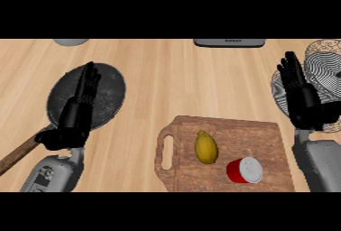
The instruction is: Pick the lemon from the cutting board and place it in the tiered basket
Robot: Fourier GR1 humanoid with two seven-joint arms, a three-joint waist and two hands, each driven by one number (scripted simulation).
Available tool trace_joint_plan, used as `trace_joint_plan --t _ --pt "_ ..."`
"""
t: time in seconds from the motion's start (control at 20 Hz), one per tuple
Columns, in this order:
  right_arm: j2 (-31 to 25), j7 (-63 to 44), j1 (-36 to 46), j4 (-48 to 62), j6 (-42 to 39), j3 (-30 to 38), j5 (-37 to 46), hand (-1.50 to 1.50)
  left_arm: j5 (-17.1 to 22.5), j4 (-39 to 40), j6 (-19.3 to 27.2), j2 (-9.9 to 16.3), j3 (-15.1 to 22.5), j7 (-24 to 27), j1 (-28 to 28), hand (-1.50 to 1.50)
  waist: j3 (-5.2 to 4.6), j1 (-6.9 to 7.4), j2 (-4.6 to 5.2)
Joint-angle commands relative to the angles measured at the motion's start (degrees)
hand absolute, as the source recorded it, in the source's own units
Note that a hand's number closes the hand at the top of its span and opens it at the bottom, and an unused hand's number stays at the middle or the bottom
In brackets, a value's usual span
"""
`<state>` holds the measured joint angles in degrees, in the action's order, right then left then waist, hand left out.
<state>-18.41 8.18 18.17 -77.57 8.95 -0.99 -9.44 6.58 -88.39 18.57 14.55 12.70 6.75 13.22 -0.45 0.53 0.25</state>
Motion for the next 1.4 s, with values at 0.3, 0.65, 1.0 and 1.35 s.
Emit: trace_joint_plan --t 0.3,0.65,1.0,1.35 --pt "-2.4 -4.9 -2.1 -5.4 8.0 -12.8 20.6 1.50 4.5 4.4 -5.1 4.1 -1.7 -9.1 -7.2 0.00 -1.17 -3.38 -0.98" --pt "18.1 -9.3 -14.6 -14.4 33.1 -26.5 32.7 -1.50 10.6 1.4 -11.6 9.1 -5.8 -15.3 -8.2 0.00 0.37 -1.01 -0.70" --pt "3.7 -32.7 -12.5 -20.0 20.5 -28.8 54.5 -1.50 10.8 -0.6 -10.9 8.7 -5.8 -16.3 -9.2 0.00 -0.07 -2.38 -1.36" --pt "-1.6 -50.9 -10.7 -25.6 -8.2 -37.4 55.7 -1.50 10.3 0.9 -11.6 8.8 -5.8 -15.2 -9.3 0.00 -0.22 -1.56 -0.94"
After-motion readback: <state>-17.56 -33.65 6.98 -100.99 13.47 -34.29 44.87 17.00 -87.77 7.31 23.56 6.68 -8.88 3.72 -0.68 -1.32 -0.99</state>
